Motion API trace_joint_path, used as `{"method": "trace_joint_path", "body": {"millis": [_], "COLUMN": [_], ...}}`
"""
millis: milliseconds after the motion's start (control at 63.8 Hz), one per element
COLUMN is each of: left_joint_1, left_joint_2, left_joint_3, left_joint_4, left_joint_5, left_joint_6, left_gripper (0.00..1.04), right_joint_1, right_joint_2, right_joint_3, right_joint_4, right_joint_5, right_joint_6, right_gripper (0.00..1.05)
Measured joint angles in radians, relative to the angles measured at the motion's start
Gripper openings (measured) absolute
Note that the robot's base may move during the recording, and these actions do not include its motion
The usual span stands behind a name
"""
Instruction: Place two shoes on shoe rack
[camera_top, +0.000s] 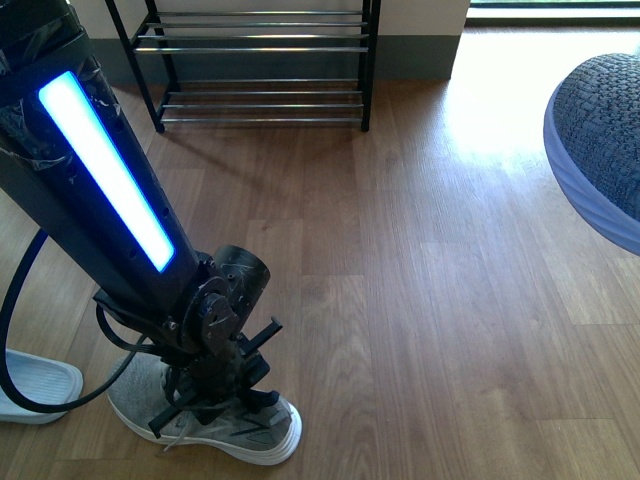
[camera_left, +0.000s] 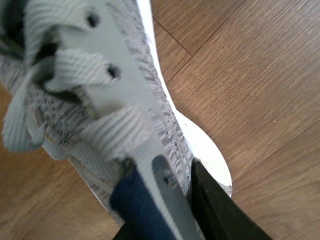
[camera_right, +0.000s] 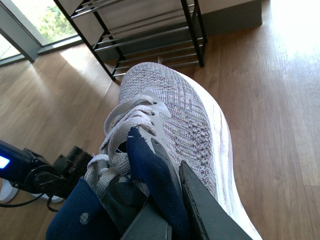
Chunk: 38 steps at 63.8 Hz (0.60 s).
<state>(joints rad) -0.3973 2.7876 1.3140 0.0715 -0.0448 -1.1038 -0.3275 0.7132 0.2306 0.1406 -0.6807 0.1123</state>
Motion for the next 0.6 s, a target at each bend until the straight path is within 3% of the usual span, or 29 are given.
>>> {"method": "trace_joint_path", "body": {"millis": [63,345,595], "left_joint_1": [0.000,0.039,0.076], "left_joint_2": [-0.026,-0.315,-0.770], "left_joint_3": [-0.041,-0.307,-0.552], "left_joint_4": [0.021,0.233,0.251], "left_joint_5": [-0.053,-0.208,-0.346], "left_joint_6": [0.071,0.454,0.755], "left_gripper": [0.03,0.03,0.03], "right_joint_1": [0.000,0.000,0.000], "right_joint_2": [0.000,0.000,0.000], "right_joint_3": [0.000,0.000,0.000], "right_joint_4": [0.000,0.000,0.000], "right_joint_5": [0.000,0.000,0.000], "right_joint_6": [0.000,0.000,0.000], "right_gripper": [0.01,0.01,0.01]}}
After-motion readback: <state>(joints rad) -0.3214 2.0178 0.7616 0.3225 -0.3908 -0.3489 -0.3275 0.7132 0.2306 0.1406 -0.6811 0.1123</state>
